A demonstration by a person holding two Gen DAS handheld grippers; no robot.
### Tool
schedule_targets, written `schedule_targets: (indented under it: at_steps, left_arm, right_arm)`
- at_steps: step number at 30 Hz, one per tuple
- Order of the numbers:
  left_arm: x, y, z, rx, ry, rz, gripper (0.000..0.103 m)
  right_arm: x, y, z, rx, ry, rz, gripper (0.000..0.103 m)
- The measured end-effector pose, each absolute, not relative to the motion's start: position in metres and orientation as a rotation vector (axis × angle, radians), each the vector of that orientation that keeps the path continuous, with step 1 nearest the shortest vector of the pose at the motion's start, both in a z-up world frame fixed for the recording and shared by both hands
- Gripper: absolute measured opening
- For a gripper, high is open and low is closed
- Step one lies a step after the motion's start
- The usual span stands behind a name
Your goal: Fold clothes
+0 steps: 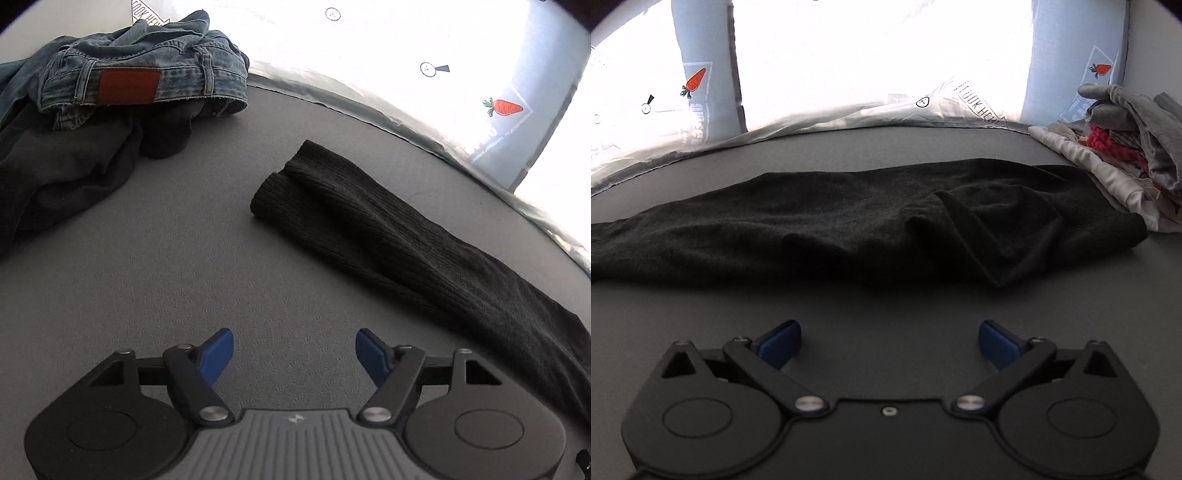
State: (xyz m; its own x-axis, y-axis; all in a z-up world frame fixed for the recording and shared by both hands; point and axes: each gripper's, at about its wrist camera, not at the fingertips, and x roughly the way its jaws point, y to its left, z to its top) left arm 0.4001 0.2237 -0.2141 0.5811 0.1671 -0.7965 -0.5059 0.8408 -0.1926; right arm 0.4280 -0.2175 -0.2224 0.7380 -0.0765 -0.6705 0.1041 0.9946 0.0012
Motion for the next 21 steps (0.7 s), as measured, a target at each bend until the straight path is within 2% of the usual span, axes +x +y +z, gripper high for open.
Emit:
schedule_targets:
  at_steps: [1, 2, 3, 10, 21]
  left_arm:
    - [0.403, 0.230, -0.213, -0.441, 0.852, 0.384, 0.031]
    - [0.406, 0.235, -0.212, -0.450, 0.832, 0.356, 0.019]
    - [0.410, 0.239, -0.212, -0.457, 0.814, 0.330, 0.002]
    - [0.460, 0.262, -0.230, -0.469, 0.790, 0.238, 0.003]
    - [0.509, 0.253, -0.231, -0.242, 0.750, 0.231, 0.004]
  right_arm:
    - [0.425, -0.218, -0.225, 0.036, 0.709, -0.101, 0.103]
    - [0.421, -0.218, -0.227, 0.032, 0.683, -0.102, 0.103]
    - [0.422, -0.219, -0.227, 0.036, 0.683, -0.099, 0.103]
    - [0.422, -0.219, -0.227, 0.032, 0.680, -0.099, 0.103]
    - [0.422, -0.218, -0.228, 0.033, 0.678, -0.099, 0.103]
